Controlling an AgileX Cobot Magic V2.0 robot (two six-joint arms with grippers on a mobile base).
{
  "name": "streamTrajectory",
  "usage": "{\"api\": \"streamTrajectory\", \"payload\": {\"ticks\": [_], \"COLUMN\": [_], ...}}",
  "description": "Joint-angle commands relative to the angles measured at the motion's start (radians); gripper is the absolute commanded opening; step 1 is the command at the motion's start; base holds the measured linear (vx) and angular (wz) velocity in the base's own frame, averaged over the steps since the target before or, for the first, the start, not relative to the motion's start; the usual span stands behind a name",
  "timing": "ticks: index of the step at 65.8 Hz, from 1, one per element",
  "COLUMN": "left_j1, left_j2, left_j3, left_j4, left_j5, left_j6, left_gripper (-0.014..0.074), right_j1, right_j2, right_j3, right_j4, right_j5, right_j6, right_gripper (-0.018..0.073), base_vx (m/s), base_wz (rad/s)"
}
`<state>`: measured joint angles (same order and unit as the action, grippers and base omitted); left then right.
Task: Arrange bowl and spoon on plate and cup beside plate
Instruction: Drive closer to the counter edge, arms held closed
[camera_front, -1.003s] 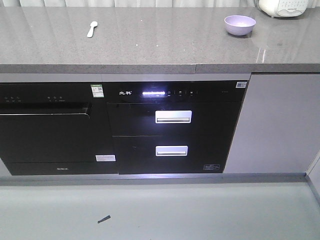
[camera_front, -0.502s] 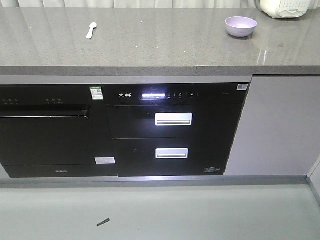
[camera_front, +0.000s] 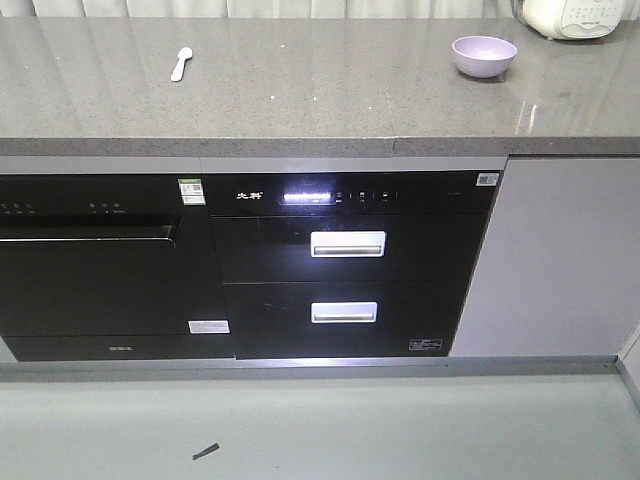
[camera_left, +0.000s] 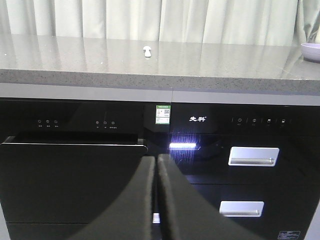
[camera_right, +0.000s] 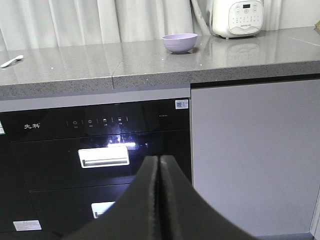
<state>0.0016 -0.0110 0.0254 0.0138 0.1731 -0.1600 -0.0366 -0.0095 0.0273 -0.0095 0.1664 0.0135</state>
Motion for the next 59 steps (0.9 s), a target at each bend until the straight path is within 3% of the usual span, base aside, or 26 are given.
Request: {"api": "streamTrajectory", "payload": {"ticks": [1, 59], "left_j1": [0.0, 0.0], "left_j2": [-0.017, -0.017], "left_j3": [0.03, 0.03], "left_j4": [0.0, 0.0], "left_j5": [-0.07, -0.07], "left_j6": [-0.01, -0.01], "left_gripper": [-0.0006, -0.0006], "right_j1": [0.001, 0.001], "right_j2": [-0.014, -0.014], "right_j3": [0.016, 0.016], "right_j4": [-0.011, -0.011], "right_j5": [-0.07, -0.071], "right_j6": [-0.001, -0.001], "right_gripper": [-0.0005, -0.0005], "base_vx": [0.04, 0.05], "base_wz": [0.01, 0.01]}}
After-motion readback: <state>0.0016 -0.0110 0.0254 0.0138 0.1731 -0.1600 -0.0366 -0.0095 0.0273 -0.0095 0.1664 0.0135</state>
